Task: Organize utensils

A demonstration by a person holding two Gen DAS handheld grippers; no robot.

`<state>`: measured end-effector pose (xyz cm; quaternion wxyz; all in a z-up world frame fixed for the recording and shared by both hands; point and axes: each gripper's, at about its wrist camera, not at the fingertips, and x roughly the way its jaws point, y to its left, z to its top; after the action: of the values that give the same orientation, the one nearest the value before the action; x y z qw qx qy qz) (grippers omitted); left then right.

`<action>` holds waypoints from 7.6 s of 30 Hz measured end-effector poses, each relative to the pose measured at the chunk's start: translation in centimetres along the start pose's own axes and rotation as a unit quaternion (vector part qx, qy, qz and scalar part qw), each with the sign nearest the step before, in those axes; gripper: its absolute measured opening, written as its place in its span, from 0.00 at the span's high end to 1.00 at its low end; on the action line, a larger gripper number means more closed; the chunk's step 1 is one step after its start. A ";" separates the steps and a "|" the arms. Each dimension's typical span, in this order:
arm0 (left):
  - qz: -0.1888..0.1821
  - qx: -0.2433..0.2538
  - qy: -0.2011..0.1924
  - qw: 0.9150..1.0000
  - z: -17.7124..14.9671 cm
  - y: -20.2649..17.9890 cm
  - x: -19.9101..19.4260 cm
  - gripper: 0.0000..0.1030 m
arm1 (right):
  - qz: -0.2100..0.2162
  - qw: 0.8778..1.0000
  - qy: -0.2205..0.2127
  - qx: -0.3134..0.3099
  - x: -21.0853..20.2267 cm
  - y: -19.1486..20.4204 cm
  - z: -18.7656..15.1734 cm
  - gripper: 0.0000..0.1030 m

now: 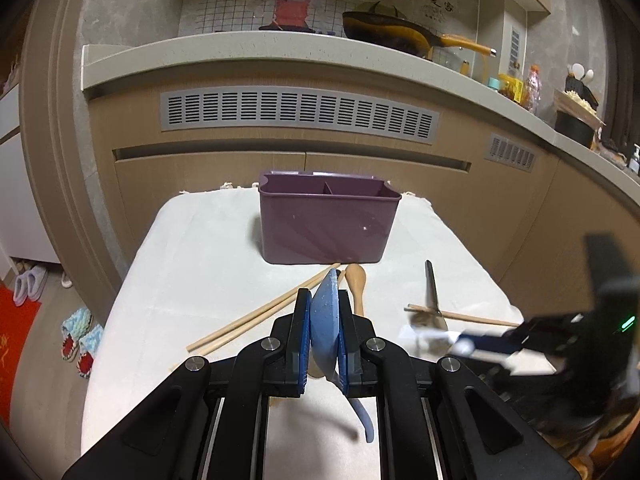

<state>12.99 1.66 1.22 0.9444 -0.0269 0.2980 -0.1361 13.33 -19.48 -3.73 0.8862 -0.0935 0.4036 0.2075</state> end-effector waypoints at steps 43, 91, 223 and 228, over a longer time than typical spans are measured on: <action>0.038 0.055 -0.041 0.997 19.4 2.9 17.7 0.87 | 0.084 0.983 -0.083 0.141 6.3 -11.3 22.5 0.80; -0.053 0.099 0.180 0.977 -2.1 1.4 14.6 0.60 | -0.094 0.995 0.011 -0.008 4.0 -8.4 -1.3 0.05; -0.050 0.068 0.194 0.977 0.5 -1.7 18.7 0.71 | -0.039 0.995 -0.001 0.088 5.2 -7.1 4.1 0.76; -0.034 0.087 0.235 0.968 1.7 -2.7 22.0 0.71 | -0.033 0.996 0.005 0.086 5.5 -7.3 3.2 0.76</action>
<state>30.63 -6.96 -9.22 0.8418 0.0777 0.4972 -0.1955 21.96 -23.39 -5.80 0.8953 -0.0310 0.4212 0.1418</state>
